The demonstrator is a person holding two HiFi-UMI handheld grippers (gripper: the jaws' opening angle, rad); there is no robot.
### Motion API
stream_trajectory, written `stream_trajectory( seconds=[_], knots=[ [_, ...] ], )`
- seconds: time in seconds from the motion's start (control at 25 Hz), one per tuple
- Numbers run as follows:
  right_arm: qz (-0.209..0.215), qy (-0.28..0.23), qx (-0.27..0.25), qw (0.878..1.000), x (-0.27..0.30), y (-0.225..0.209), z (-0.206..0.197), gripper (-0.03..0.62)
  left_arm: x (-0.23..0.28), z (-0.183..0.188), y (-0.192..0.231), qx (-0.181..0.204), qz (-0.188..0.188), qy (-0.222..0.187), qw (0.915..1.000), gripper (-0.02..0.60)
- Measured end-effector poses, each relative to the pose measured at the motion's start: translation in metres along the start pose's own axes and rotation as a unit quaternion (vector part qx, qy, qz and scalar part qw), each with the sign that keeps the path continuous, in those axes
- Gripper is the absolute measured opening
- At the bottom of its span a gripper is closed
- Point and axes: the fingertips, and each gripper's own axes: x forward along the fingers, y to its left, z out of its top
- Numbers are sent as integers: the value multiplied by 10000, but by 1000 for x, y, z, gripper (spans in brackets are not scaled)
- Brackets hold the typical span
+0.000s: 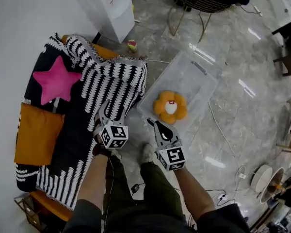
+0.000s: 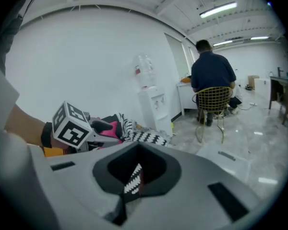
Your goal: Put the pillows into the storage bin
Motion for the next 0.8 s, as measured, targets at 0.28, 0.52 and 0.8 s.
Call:
stream_trajectory(
  seconds=[0.28,0.52,0.8],
  knots=[
    [1036,-56,-716,9920,62,136,81,0,-89,-57,152,-1066,1057,77,9886,295],
    [2109,7,-1327,9685,117,276,115,-1,-168,-156,262,-2033,1895,294,9602,341],
    [3093,307,-1770,9339,163,432,112,-1,-243,-289,356,-2515,2276,823,9371,422]
  ],
)
